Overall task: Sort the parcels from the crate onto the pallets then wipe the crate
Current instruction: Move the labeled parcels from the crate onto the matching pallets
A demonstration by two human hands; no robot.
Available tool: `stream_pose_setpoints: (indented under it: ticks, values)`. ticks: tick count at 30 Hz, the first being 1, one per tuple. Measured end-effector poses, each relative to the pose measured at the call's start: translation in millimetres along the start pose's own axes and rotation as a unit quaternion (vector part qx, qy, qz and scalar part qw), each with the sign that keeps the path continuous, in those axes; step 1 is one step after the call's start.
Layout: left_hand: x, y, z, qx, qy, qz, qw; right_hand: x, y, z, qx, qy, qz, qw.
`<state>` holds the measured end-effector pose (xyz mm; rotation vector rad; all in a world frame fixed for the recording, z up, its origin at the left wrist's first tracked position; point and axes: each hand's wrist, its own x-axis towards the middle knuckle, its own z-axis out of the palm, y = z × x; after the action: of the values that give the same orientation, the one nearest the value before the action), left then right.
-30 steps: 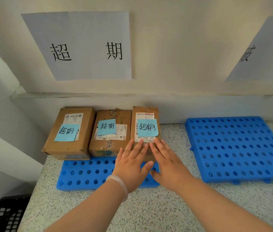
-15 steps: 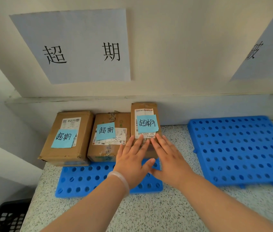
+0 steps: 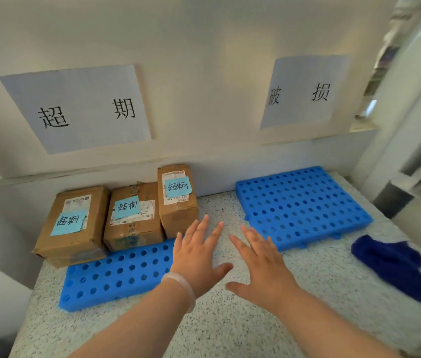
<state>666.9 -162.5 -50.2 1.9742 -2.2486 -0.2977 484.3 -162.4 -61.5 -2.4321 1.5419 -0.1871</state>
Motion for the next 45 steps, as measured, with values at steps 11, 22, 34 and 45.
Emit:
stream_pose_setpoints:
  ticks: [11, 22, 34, 45]
  values:
    - [-26, 170, 9, -0.006, 0.003, 0.144, 0.99, -145, 78, -50, 0.007, 0.044, 0.112, 0.993]
    - [-99, 455, 56, -0.06, -0.052, 0.316, 0.945, -414, 219, -117, 0.015, 0.12, 0.356, 0.927]
    - [-187, 649, 126, -0.018, -0.129, 0.43, 0.893, -622, 299, -112, 0.076, 0.166, 0.536, 0.824]
    - [-155, 708, 162, -0.002, -0.237, 0.418, 0.877, -632, 356, -109, 0.135, 0.138, 0.623, 0.758]
